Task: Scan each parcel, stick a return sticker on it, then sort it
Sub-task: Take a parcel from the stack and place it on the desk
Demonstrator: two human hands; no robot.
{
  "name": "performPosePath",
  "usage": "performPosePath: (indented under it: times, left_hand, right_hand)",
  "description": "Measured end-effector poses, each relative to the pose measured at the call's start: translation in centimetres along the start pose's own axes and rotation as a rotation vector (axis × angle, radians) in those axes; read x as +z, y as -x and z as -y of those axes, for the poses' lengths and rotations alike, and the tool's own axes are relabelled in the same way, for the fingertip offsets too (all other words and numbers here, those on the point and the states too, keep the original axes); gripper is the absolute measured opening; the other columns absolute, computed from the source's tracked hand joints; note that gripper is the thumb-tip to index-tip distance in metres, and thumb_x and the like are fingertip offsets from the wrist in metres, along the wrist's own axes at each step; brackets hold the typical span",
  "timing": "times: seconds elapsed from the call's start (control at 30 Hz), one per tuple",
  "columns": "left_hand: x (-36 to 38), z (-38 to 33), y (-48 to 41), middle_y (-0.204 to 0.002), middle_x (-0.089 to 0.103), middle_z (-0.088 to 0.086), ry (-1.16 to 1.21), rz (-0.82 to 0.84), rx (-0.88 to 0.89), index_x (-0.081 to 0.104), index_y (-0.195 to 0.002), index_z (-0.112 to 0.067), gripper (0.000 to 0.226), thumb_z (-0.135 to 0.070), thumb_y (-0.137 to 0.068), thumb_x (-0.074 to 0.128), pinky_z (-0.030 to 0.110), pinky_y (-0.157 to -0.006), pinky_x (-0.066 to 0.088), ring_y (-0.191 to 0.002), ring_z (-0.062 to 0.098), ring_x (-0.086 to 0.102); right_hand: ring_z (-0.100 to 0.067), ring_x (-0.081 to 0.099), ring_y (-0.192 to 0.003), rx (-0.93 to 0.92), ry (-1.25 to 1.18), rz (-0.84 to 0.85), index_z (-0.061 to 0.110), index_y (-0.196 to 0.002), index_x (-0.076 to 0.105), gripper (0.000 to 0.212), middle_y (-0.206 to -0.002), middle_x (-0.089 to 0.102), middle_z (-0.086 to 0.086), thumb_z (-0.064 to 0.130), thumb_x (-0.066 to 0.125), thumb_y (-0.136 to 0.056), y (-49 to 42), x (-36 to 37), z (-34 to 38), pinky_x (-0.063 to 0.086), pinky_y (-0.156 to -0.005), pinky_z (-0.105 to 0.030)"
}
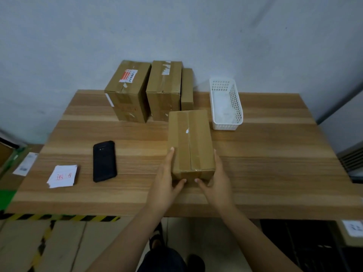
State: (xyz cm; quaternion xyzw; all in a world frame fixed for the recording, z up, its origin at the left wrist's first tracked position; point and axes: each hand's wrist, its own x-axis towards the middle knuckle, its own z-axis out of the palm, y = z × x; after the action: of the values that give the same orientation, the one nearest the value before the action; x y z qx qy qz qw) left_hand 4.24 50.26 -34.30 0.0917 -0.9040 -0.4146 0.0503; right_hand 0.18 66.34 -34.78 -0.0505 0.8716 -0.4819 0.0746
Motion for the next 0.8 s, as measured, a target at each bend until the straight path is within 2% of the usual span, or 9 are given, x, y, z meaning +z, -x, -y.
performPosePath:
  times: [0.1, 0.17, 0.27, 0.37, 0.47, 0.53, 0.6, 0.7, 0.8]
  left_hand:
    - [-0.9, 1.0, -0.6, -0.15, 0.035, -0.002, -0.002, 0.019, 0.006, 0.009, -0.151, -0.036, 0.095, -0.029, -0.082, 0.075, 0.017, -0.105, 0.027, -0.129, -0.003, 0.029]
    - [-1.9, 2.3, -0.9, -0.149, 0.037, -0.003, 0.028, 0.011, -0.027, 0.014, -0.15, -0.037, 0.096, -0.037, -0.078, 0.077, 0.026, -0.11, 0.032, -0.133, 0.001, 0.033]
    - [-3.7, 4.2, -1.0, -0.148, 0.037, -0.006, 0.056, -0.012, -0.088, 0.019, -0.15, -0.033, 0.099, -0.052, -0.071, 0.075, 0.041, -0.11, 0.039, -0.136, 0.008, 0.037]
    - [-5.3, 5.3, -1.2, -0.152, 0.03, -0.002, -0.052, -0.04, -0.109, 0.024, -0.15, -0.022, 0.1, -0.048, -0.071, 0.078, 0.037, -0.113, 0.034, -0.139, 0.011, 0.031]
    - [-6.0, 6.0, -1.8, -0.159, 0.013, -0.004, -0.12, -0.03, -0.096, 0.022, -0.152, -0.017, 0.099, -0.046, -0.075, 0.077, 0.03, -0.116, 0.024, -0.145, 0.011, 0.017]
    - [-5.9, 6.2, -2.0, -0.16, 0.013, -0.002, -0.138, -0.022, -0.075, 0.018, -0.153, -0.015, 0.098, -0.043, -0.078, 0.076, 0.026, -0.116, 0.02, -0.145, 0.012, 0.017]
    - [-5.8, 6.0, -2.1, -0.16, 0.016, 0.003, -0.168, -0.026, -0.056, 0.012, -0.153, -0.015, 0.099, -0.043, -0.08, 0.074, 0.027, -0.116, 0.018, -0.146, 0.015, 0.017]
    - [-5.6, 5.3, -2.0, -0.159, 0.016, 0.004, -0.166, -0.022, -0.023, -0.005, -0.153, -0.032, 0.104, -0.043, -0.083, 0.071, 0.038, -0.118, 0.024, -0.145, 0.018, 0.018]
    - [-5.1, 4.5, -1.8, -0.16, 0.014, 0.004, -0.166, -0.002, 0.015, -0.02, -0.141, -0.054, 0.106, -0.043, -0.084, 0.069, 0.044, -0.114, 0.032, -0.145, 0.02, 0.021]
  right_hand:
    - [-0.01, 0.039, -0.134, -0.058, 0.052, 0.01, 0.033, -0.153, 0.007, 0.104, -0.149, 0.038, 0.006, 0.017, 0.078, -0.078, -0.7, 0.2, 0.6, 0.035, -0.108, -0.028]
    - [-0.009, 0.039, -0.134, -0.097, 0.055, 0.036, 0.038, -0.152, 0.011, 0.102, -0.148, 0.035, 0.006, 0.02, 0.079, -0.077, -1.2, 0.3, 0.9, 0.037, -0.109, -0.031]
    - [-0.006, 0.028, -0.136, -0.068, 0.046, 0.05, 0.033, -0.153, 0.016, 0.104, -0.151, 0.028, 0.008, 0.028, 0.083, -0.073, -1.8, 0.6, 0.6, 0.029, -0.109, -0.026]
    - [-0.013, 0.025, -0.139, 0.028, 0.046, 0.096, 0.031, -0.153, 0.014, 0.111, -0.152, 0.026, 0.002, 0.038, 0.085, -0.067, -2.7, 1.7, -0.2, 0.027, -0.11, -0.028]
    - [-0.008, 0.031, -0.135, 0.069, -0.023, 0.169, 0.03, -0.153, 0.014, 0.11, -0.15, 0.032, 0.002, 0.033, 0.086, -0.069, -3.3, 3.4, -0.3, 0.031, -0.112, -0.031]
    - [-0.009, 0.034, -0.136, 0.066, -0.065, 0.153, 0.03, -0.153, 0.018, 0.107, -0.149, 0.036, 0.003, 0.03, 0.086, -0.07, -3.6, 4.3, -0.3, 0.036, -0.112, -0.041]
    - [-0.011, 0.036, -0.135, 0.059, -0.076, 0.138, 0.032, -0.152, 0.021, 0.104, -0.147, 0.038, 0.003, 0.029, 0.085, -0.07, -3.7, 4.7, -0.4, 0.039, -0.11, -0.045]
    - [-0.01, 0.038, -0.133, 0.042, -0.088, 0.107, 0.032, -0.151, 0.025, 0.101, -0.144, 0.041, 0.003, 0.026, 0.085, -0.069, -3.6, 4.5, -0.6, 0.042, -0.107, -0.046]
    - [-0.007, 0.039, -0.129, 0.032, -0.063, 0.079, 0.03, -0.149, 0.029, 0.095, -0.142, 0.042, 0.002, 0.021, 0.084, -0.072, -3.2, 3.8, -0.6, 0.042, -0.106, -0.042]
